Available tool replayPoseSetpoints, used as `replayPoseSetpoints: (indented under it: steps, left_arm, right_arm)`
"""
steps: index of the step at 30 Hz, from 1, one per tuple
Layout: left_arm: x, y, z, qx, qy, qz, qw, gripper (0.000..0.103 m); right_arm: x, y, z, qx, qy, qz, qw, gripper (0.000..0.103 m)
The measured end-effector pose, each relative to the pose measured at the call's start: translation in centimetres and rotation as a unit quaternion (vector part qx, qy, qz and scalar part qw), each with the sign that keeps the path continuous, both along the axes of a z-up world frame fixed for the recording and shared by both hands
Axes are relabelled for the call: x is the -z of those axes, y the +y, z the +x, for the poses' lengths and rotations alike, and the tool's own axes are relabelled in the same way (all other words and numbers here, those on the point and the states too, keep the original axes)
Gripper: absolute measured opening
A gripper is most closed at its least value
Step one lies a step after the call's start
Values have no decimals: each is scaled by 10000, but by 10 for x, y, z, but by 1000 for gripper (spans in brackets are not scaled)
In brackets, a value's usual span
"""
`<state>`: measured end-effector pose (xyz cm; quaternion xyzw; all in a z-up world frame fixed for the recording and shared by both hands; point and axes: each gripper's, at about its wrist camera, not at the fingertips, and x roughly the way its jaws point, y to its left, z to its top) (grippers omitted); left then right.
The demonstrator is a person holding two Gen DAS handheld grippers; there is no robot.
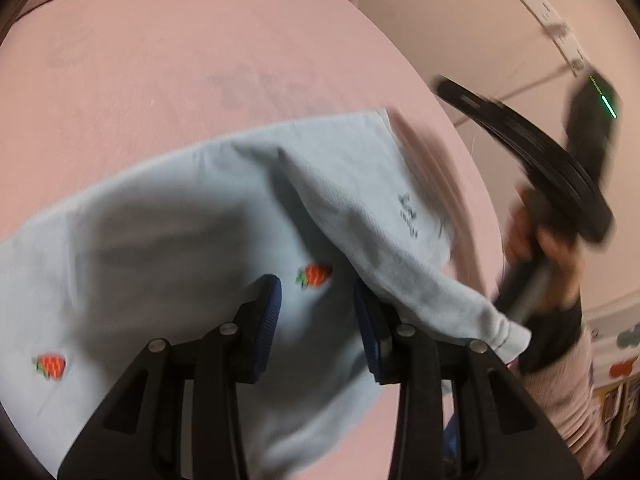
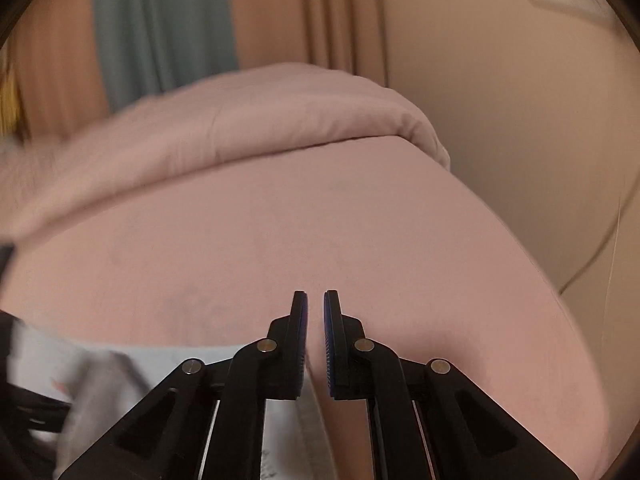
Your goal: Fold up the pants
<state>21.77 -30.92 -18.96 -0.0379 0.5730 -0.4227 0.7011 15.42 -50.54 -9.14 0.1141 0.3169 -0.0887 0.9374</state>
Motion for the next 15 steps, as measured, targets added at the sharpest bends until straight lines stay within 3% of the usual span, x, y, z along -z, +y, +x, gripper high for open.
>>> replayPoseSetpoints:
  steps: [3, 4, 7, 9, 11, 15]
  left_arm:
    - [3, -10, 16, -350, 169, -126, 9992, 42]
    - [3, -13, 21, -468, 251, -176, 9984, 44]
    - [2, -31, 39, -787, 318, -236, 9961, 56]
    - [-2, -42, 49, -917, 359, -232, 9949, 63]
    - [-8, -49, 54, -957, 377, -122, 9946, 63]
    - [-26, -37, 39, -695, -48, -162, 9974, 63]
  right_arm:
    - [-9, -5, -40, -278, -77, 422, 9987, 10]
    - [-11, -4, -59, -462, -149, 568, 9972, 20]
    - [-14, -2, -102, -579, -465, 847, 9936, 64]
    - [-11, -1, -114, -535, -535, 899, 9931, 65]
    - [-3, 9, -114, -628, -390, 950, 9927, 65]
    - [10, 27, -96, -632, 31, 501, 9967, 65]
